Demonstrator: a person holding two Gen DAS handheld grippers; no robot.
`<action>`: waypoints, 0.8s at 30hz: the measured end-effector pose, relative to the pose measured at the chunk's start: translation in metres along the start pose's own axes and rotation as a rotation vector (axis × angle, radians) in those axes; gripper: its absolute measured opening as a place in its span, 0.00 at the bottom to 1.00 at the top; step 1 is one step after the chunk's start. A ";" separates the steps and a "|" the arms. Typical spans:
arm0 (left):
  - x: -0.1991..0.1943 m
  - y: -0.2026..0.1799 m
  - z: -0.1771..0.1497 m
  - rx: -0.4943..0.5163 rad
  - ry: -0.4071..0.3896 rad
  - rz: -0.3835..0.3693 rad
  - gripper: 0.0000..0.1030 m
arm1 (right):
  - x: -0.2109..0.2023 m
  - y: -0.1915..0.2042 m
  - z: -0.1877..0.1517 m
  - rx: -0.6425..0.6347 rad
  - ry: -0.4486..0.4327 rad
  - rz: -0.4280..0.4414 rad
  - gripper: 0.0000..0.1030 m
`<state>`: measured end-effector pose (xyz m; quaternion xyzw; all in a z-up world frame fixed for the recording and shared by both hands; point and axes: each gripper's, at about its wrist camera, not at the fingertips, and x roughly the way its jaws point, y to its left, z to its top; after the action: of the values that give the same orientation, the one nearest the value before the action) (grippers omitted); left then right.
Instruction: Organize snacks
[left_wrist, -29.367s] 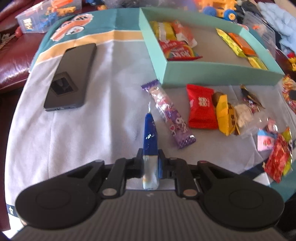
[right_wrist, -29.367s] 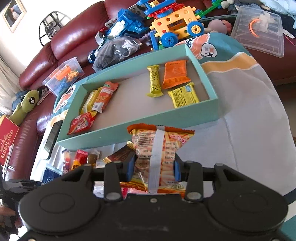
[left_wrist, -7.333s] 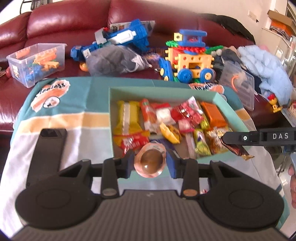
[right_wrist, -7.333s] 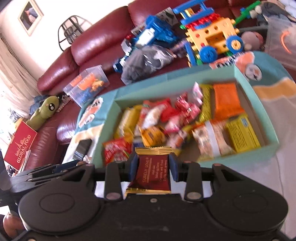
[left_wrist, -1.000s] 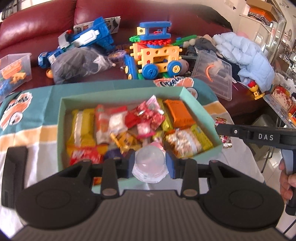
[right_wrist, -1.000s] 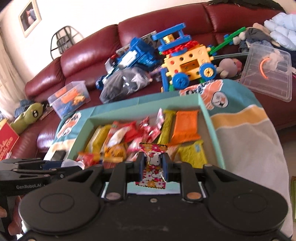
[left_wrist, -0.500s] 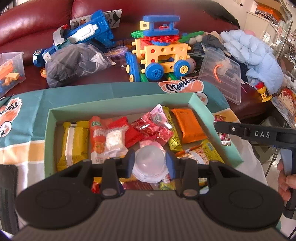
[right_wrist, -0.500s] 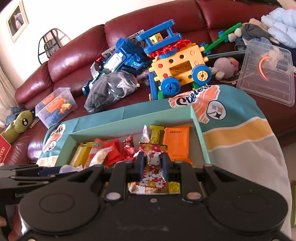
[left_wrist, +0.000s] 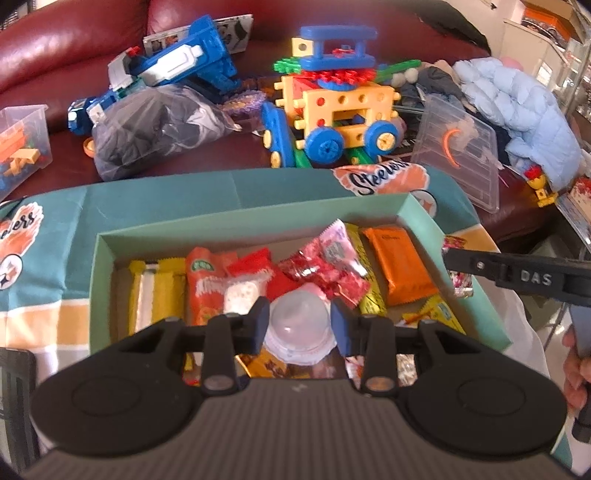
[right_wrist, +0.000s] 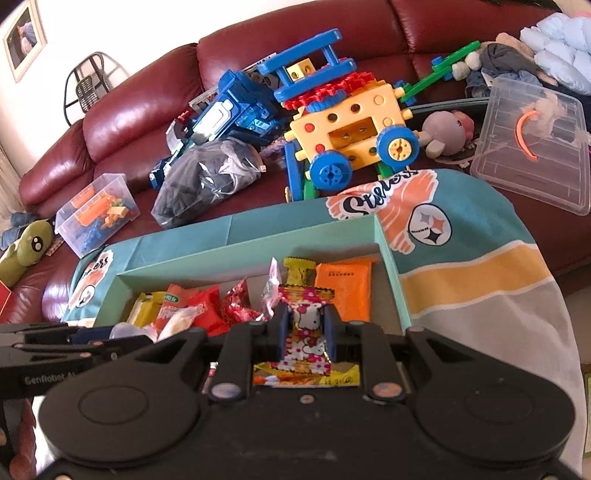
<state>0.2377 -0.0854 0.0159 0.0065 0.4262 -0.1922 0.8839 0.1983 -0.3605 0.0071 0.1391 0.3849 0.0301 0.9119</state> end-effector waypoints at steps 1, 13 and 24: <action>0.000 0.001 0.001 -0.011 -0.003 0.011 0.54 | -0.001 0.001 0.001 -0.002 -0.004 -0.002 0.32; -0.029 0.006 -0.017 -0.030 -0.019 0.090 1.00 | -0.021 0.002 -0.002 0.052 -0.022 -0.003 1.00; -0.090 0.017 -0.067 -0.066 -0.013 0.124 1.00 | -0.067 0.025 -0.040 0.008 0.022 0.002 1.00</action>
<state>0.1429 -0.0276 0.0385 0.0026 0.4251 -0.1229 0.8967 0.1242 -0.3379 0.0344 0.1429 0.3946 0.0311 0.9071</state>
